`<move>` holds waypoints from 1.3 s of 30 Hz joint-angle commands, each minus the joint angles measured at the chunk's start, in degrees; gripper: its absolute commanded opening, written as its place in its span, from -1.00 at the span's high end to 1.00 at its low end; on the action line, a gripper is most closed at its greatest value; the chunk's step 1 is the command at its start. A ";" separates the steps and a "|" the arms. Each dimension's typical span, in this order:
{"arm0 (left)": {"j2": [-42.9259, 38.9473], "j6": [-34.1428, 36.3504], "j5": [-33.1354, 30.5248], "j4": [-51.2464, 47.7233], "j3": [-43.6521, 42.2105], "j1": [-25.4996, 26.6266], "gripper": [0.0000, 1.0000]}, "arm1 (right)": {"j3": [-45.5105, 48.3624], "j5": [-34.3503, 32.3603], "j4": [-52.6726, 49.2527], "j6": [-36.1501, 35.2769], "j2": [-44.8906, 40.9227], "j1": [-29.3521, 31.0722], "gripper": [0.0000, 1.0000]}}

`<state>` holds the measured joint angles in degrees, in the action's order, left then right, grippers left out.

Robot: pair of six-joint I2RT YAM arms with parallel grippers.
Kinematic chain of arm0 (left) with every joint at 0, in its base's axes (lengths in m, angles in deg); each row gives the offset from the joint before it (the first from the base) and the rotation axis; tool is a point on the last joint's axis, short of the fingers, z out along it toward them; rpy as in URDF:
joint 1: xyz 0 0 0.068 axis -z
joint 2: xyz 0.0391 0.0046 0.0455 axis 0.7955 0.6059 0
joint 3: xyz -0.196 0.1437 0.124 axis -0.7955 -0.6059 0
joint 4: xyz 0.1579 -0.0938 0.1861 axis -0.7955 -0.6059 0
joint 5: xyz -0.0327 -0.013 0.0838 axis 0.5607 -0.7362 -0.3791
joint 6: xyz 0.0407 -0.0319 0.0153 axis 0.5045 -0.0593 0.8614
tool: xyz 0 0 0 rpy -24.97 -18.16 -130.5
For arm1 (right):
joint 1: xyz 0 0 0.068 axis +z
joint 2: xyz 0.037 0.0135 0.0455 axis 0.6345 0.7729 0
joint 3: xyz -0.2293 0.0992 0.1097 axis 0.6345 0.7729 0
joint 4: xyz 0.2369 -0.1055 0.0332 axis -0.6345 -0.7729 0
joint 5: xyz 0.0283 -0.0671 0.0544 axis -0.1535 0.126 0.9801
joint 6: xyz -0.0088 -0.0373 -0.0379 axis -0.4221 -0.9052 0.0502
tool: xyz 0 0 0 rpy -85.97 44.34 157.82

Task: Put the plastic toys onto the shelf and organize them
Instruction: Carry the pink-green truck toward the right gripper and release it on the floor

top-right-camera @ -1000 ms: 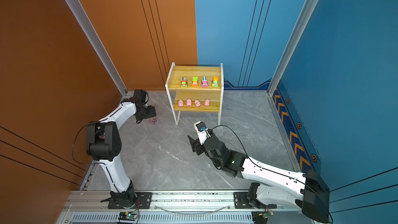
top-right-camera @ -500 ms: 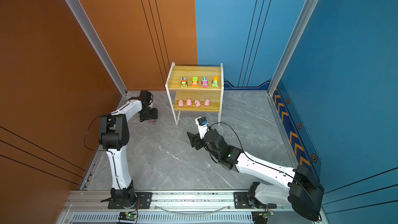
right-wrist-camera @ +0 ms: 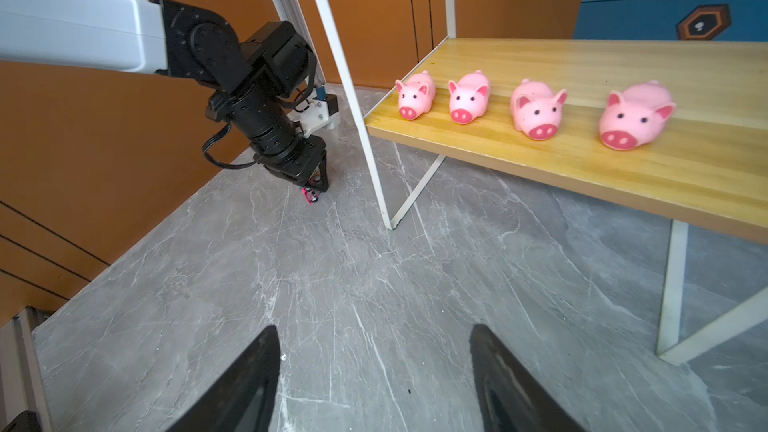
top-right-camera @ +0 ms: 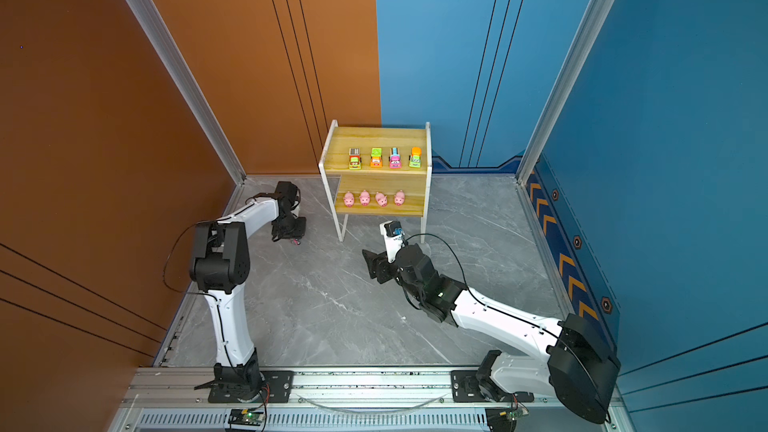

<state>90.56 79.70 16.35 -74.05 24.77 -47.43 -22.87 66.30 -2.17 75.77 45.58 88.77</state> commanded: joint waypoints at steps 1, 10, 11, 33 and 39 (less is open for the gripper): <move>-6.75 -2.53 -4.74 -2.45 -6.16 3.88 0.36 | 1.34 -1.53 -3.12 2.30 -0.45 -1.21 -0.44; -22.66 -11.17 -9.62 -6.16 -23.92 18.18 0.31 | 8.27 -5.10 -6.27 5.09 -8.75 -2.54 -0.41; -23.24 -12.21 -10.55 -6.55 -24.59 20.10 0.31 | 8.92 -5.43 -6.79 5.36 -9.80 -2.64 -0.41; 7.41 -4.61 -50.79 -16.97 3.76 51.33 0.25 | 14.54 -22.90 -40.04 16.96 -43.30 -11.51 -0.35; 13.69 -1.38 -53.18 -15.92 10.29 54.17 0.23 | 12.17 -24.12 -43.81 15.98 -45.00 -13.50 -0.34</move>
<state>102.90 75.79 -32.80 -88.59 32.59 5.84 -8.49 44.64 -40.99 91.49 0.86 75.96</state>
